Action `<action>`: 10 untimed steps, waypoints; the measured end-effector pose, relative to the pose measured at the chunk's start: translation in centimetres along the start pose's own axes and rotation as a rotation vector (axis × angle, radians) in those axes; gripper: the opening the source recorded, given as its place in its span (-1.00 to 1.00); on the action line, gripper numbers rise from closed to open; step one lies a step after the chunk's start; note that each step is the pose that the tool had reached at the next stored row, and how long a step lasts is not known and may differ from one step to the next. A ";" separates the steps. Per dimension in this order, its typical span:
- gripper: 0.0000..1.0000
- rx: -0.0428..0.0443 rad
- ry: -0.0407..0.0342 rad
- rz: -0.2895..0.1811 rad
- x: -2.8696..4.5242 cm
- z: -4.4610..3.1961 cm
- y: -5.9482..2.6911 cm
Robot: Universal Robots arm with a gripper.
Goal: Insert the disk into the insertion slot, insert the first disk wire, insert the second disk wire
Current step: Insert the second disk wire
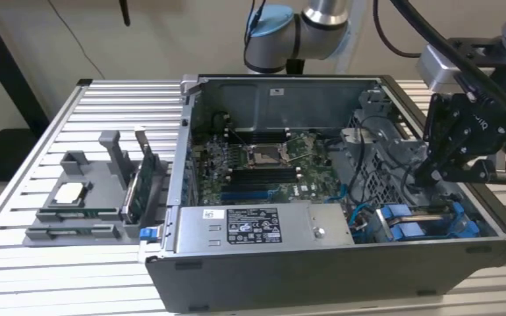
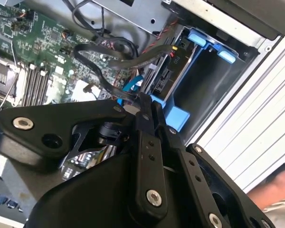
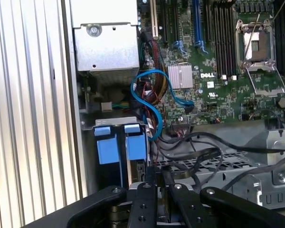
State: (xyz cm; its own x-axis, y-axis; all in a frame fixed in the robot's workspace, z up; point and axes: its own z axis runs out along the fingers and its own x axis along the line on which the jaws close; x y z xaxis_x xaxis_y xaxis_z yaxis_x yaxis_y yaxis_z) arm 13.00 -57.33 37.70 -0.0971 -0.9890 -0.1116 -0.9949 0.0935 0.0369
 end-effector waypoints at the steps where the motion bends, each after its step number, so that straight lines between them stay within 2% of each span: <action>1: -0.67 0.0006 0.0004 0.000 0.03 0.11 0.00; 5: -0.67 0.0023 0.0031 0.000 0.14 0.44 -0.02; 10: -0.67 0.0026 0.0036 0.000 0.15 0.50 -0.03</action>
State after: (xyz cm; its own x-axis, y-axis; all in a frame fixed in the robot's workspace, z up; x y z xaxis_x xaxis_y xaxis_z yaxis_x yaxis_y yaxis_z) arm 13.00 -57.42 37.19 -0.0969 -0.9894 -0.1080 -0.9950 0.0937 0.0343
